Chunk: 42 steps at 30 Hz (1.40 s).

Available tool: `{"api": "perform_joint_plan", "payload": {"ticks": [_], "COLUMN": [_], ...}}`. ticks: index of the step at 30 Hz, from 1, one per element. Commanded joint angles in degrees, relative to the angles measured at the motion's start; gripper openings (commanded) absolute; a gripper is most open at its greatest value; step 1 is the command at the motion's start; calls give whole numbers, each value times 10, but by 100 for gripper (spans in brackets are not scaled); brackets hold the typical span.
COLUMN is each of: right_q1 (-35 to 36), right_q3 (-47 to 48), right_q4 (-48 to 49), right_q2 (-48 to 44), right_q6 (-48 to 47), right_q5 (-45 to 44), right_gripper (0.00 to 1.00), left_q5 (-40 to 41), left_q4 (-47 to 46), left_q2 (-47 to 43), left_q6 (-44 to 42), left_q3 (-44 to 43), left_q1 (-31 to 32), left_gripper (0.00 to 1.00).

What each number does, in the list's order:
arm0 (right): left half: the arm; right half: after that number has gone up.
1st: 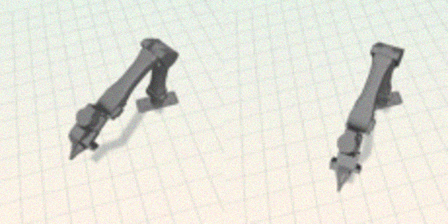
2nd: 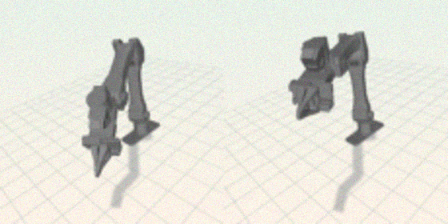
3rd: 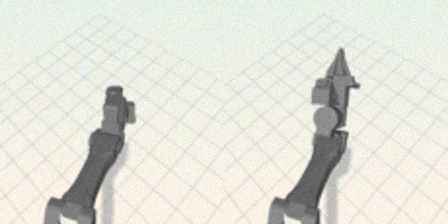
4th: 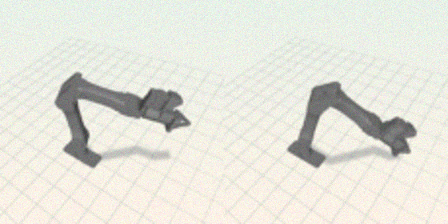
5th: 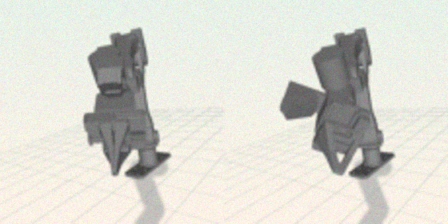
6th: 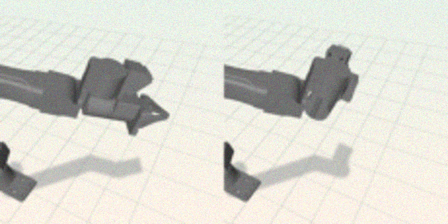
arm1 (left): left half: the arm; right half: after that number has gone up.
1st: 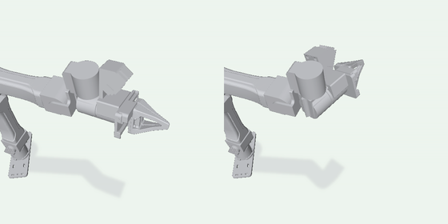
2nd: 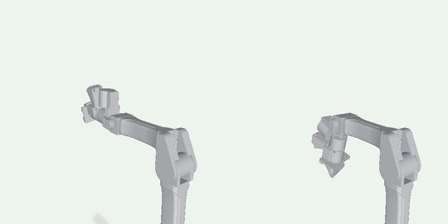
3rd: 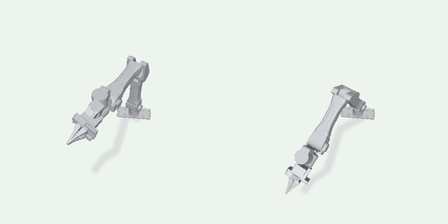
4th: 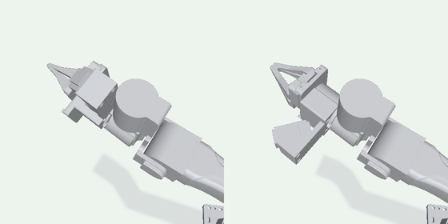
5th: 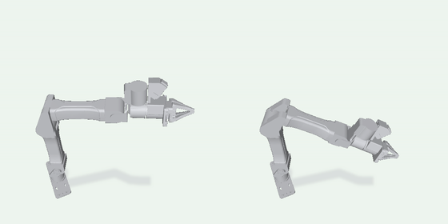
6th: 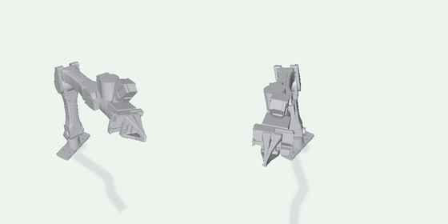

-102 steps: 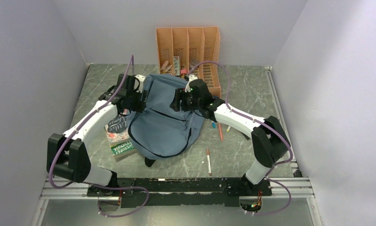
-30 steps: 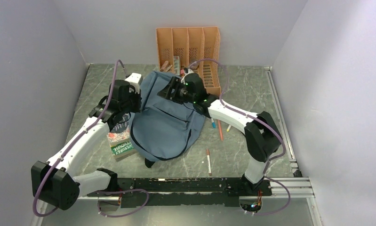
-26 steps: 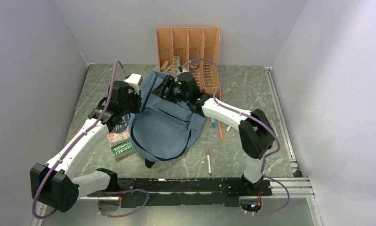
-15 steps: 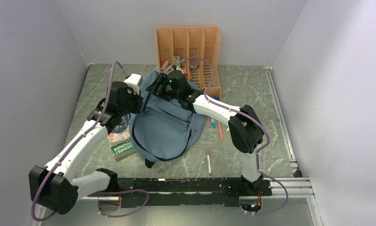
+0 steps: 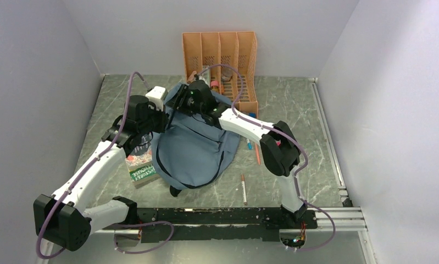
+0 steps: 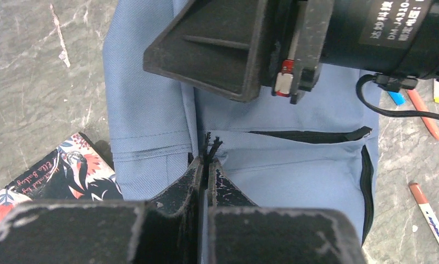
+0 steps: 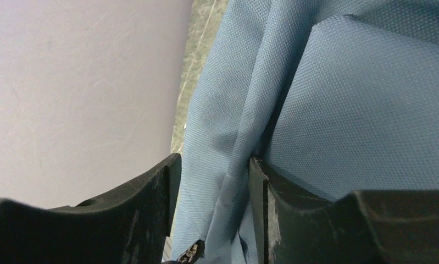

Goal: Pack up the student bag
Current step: Unzip the student bag at the center of the board.

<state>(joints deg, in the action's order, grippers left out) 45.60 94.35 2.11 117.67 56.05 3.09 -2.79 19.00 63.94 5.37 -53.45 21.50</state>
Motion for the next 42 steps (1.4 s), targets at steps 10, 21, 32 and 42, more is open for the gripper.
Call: {"api": "perform_joint_plan", "payload": {"ticks": [10, 21, 32, 42], "right_q1": [7, -16, -26, -73], "right_q3": [82, 9, -63, -121], "right_q4": [-73, 26, 72, 105], "right_q2": [64, -26, -180, -232], "right_q6": [-36, -35, -51, -17], "right_q5": [-25, -98, -239, -313], "right_gripper": [25, 0, 0, 0], "left_q5": [-32, -28, -42, -8], "left_q4": [-38, -25, -9, -10], "left_q2": [-22, -40, -41, -58], "left_q6": [-4, -1, 5, 6], "left_q3": [-2, -10, -85, -78], "left_q1": [4, 4, 4, 5], "left_gripper": [5, 5, 5, 5]}}
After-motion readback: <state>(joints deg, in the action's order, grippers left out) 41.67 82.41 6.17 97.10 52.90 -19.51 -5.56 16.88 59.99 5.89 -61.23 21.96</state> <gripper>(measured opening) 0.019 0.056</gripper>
